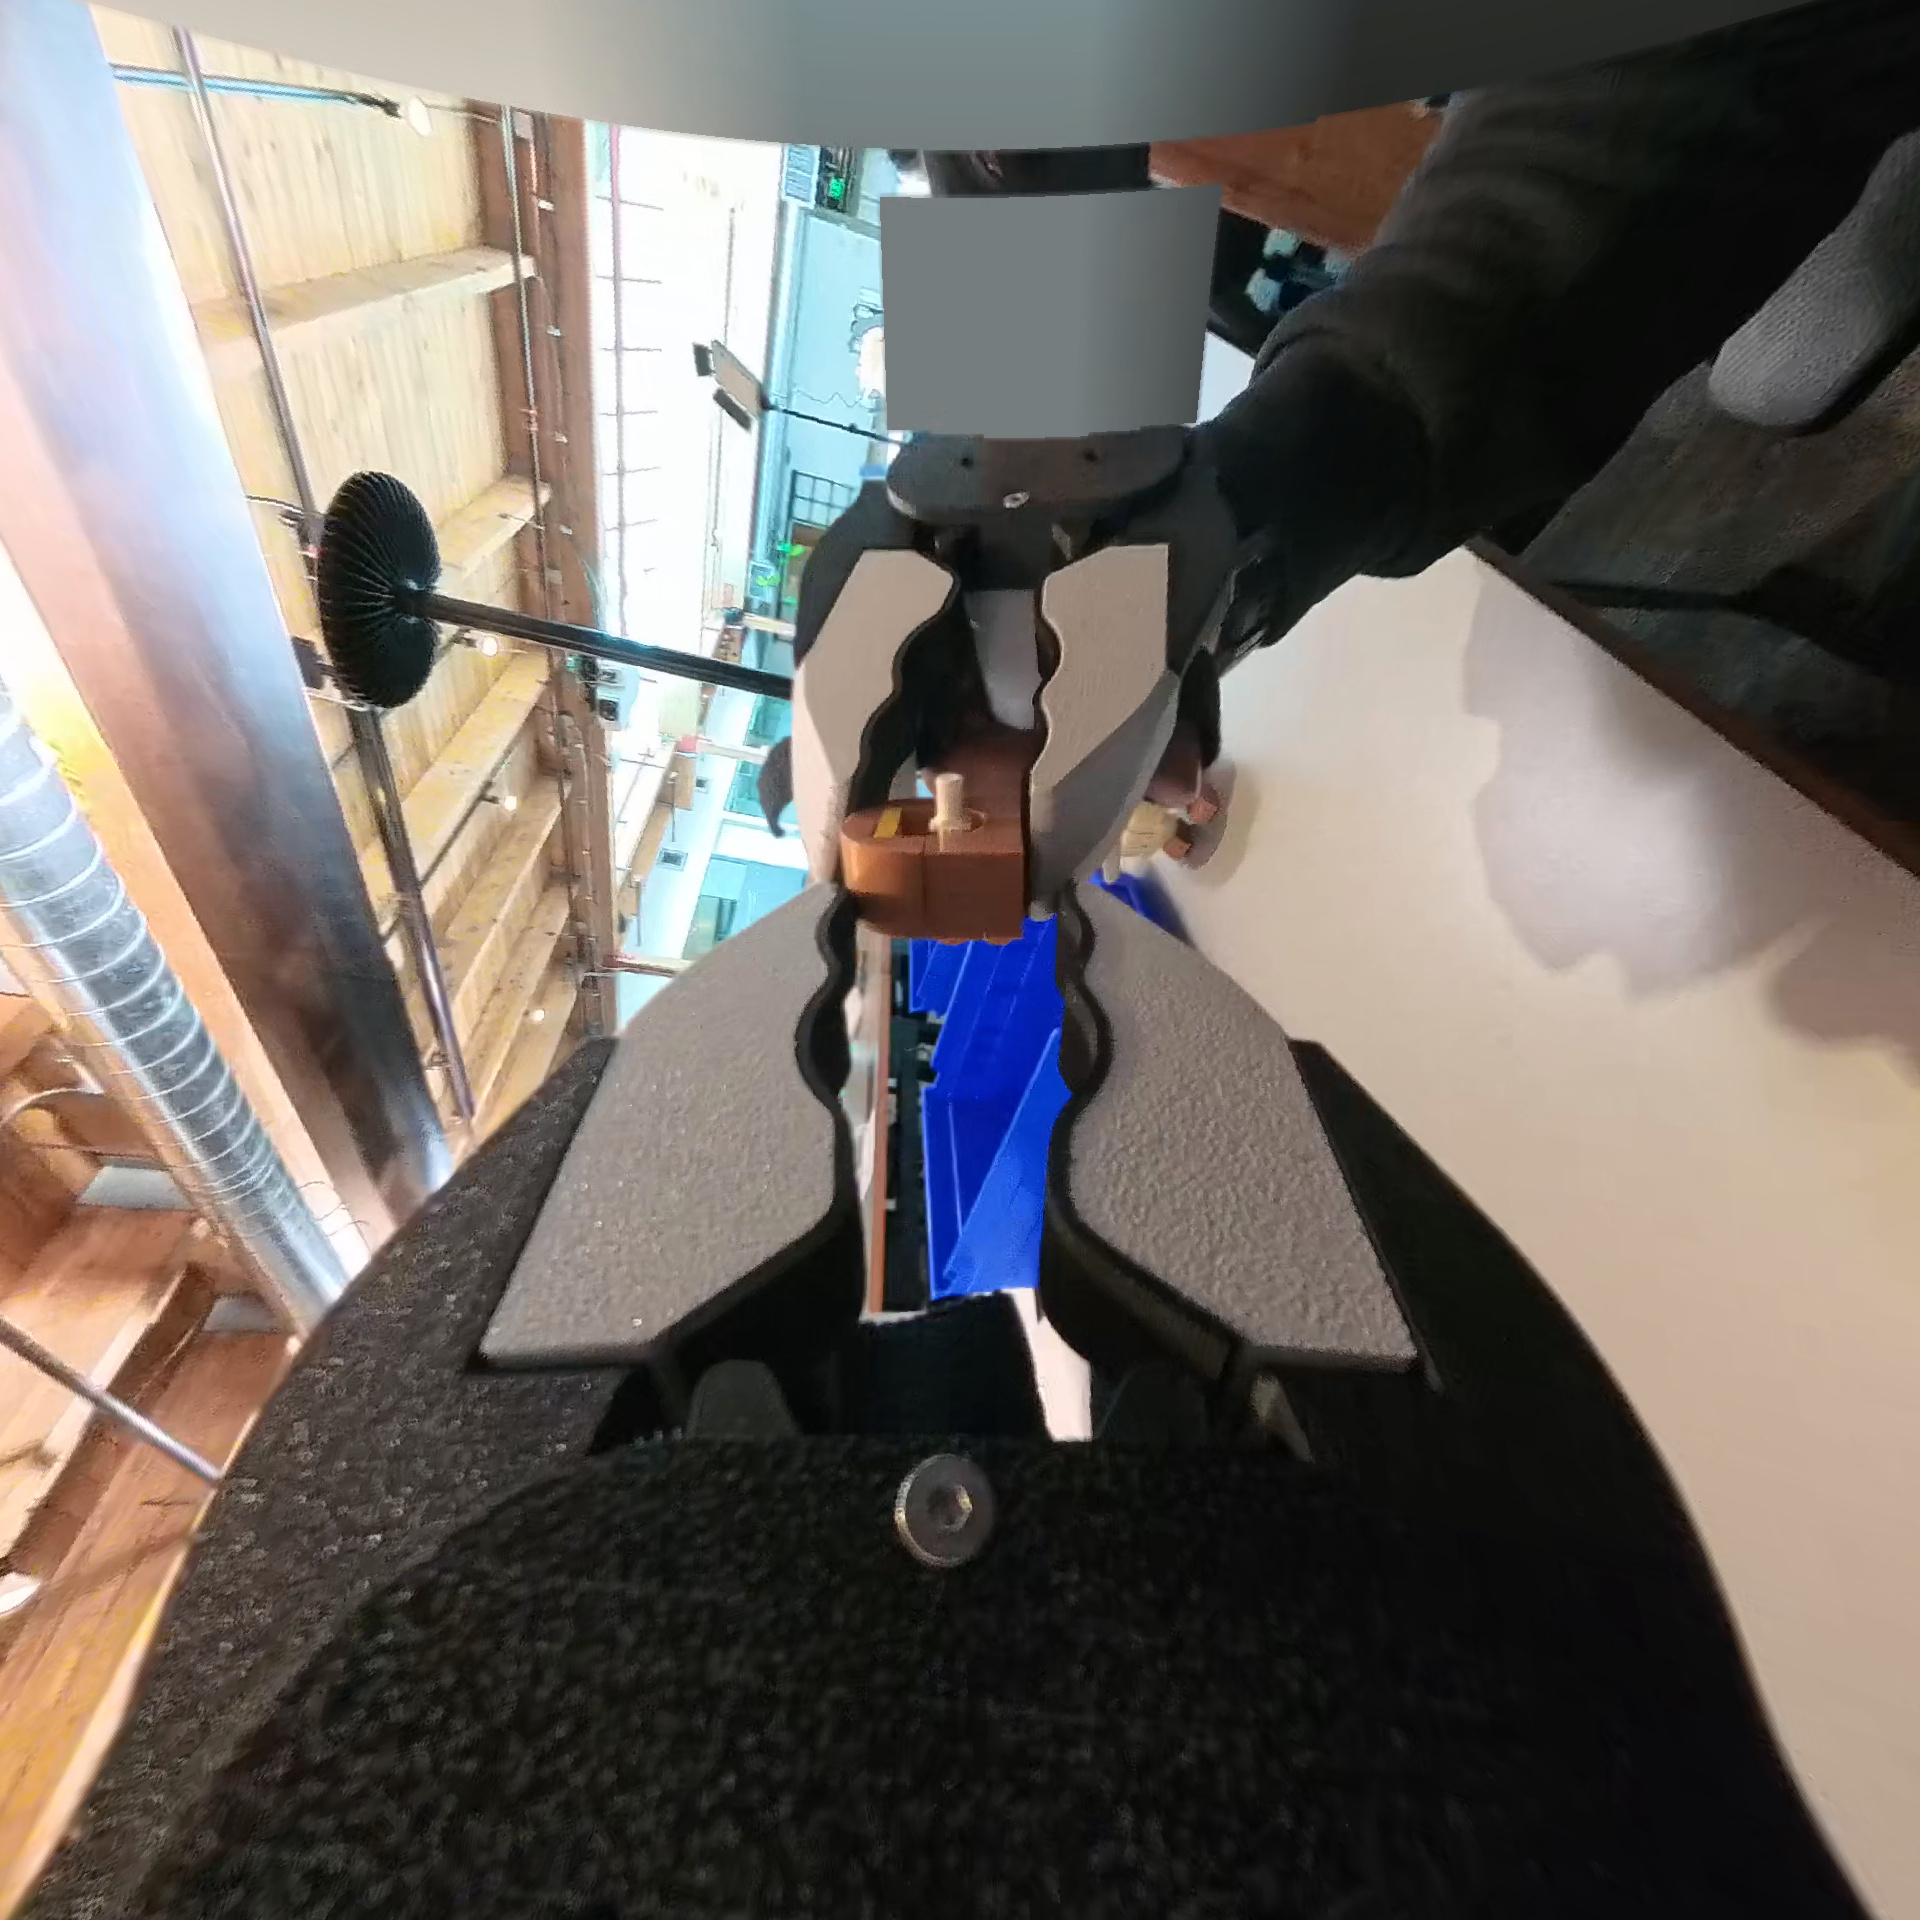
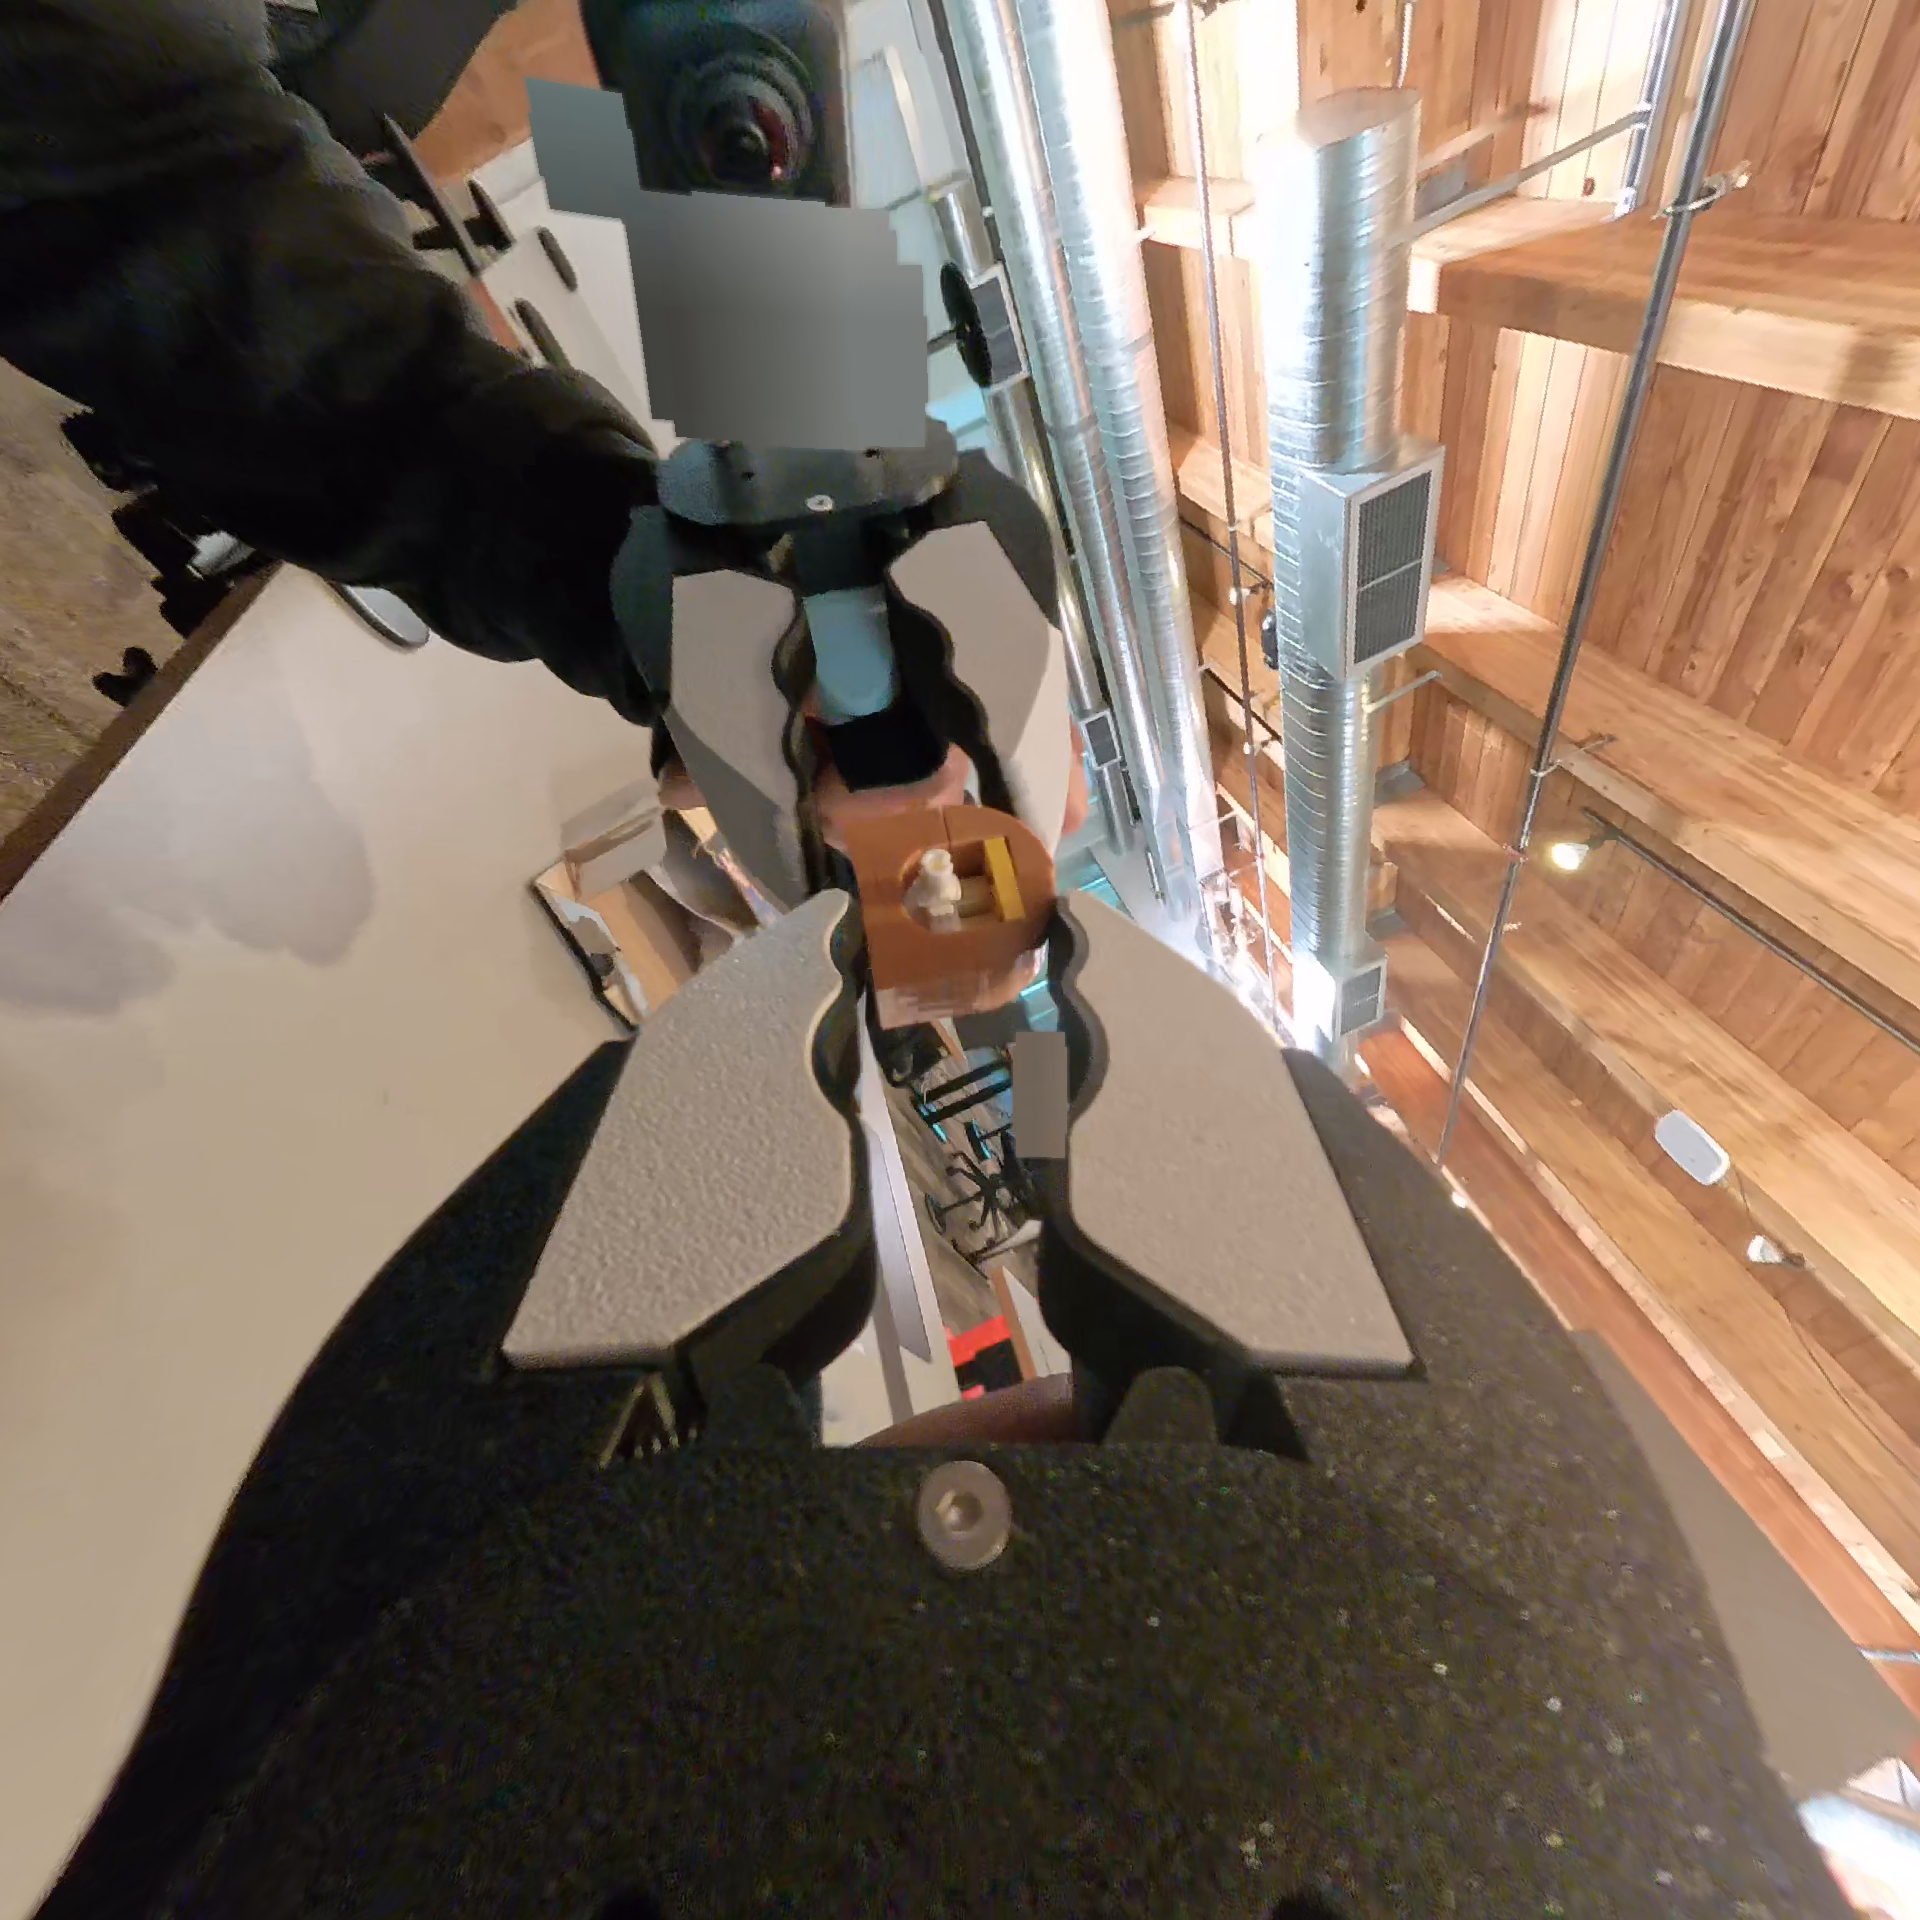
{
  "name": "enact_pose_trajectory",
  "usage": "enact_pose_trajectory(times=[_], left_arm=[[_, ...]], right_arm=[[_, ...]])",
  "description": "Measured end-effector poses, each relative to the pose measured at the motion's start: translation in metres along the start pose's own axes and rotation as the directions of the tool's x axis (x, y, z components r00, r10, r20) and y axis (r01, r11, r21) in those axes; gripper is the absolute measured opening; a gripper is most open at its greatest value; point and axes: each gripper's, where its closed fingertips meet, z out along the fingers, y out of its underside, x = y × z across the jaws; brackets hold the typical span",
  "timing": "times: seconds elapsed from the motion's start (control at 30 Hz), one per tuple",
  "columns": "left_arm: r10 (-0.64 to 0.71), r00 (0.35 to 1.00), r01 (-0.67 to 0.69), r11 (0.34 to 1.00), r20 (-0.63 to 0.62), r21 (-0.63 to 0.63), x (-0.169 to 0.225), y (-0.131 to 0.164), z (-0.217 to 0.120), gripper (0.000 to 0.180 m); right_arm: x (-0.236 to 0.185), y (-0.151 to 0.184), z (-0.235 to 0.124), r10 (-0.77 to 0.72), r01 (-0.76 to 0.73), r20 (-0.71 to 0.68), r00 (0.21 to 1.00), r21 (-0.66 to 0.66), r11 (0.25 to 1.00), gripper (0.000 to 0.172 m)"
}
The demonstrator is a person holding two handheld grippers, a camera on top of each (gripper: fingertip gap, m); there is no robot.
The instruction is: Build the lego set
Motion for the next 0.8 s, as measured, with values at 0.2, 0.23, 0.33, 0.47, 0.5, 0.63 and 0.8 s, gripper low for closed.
enact_pose_trajectory(times=[0.2,0.23,0.33,0.47,0.5,0.63,0.8], left_arm=[[0.001,1.000,-0.001,1.000,0.016,-0.006,-0.0020,0.0005,-0.0017,0.036],[0.000,1.000,0.000,1.000,0.016,-0.005,-0.0028,0.0002,-0.0019,0.037],[0.014,1.000,-0.014,1.000,0.009,-0.017,-0.0023,0.0010,-0.0005,0.039],[0.024,1.000,-0.024,0.999,-0.018,-0.023,0.0020,-0.0004,0.0018,0.039],[0.024,0.999,-0.025,0.999,-0.020,-0.022,0.0026,-0.0009,0.0023,0.040],[0.020,1.000,-0.020,1.000,-0.016,-0.021,0.0017,-0.0021,0.0016,0.040],[0.044,0.999,-0.044,0.998,-0.003,-0.042,0.0003,0.0003,-0.0002,0.042]], right_arm=[[-0.0001,0.0077,0.0011,-0.008,0.009,0.006,1.000,-0.049,0.999,0.033],[-0.0003,0.0084,0.0013,-0.005,0.006,0.008,1.000,-0.054,0.999,0.033],[-0.0019,0.0085,0.0025,-0.008,0.009,0.018,1.000,-0.064,0.998,0.033],[-0.0036,0.0092,0.0044,-0.015,0.017,0.030,0.999,-0.078,0.997,0.033],[-0.0036,0.0089,0.0049,-0.018,0.020,0.029,0.999,-0.079,0.997,0.033],[-0.0030,0.0073,0.0056,-0.021,0.024,0.030,0.999,-0.080,0.996,0.033],[-0.0026,0.0079,0.0055,-0.002,0.006,0.038,0.999,-0.088,0.996,0.033]])
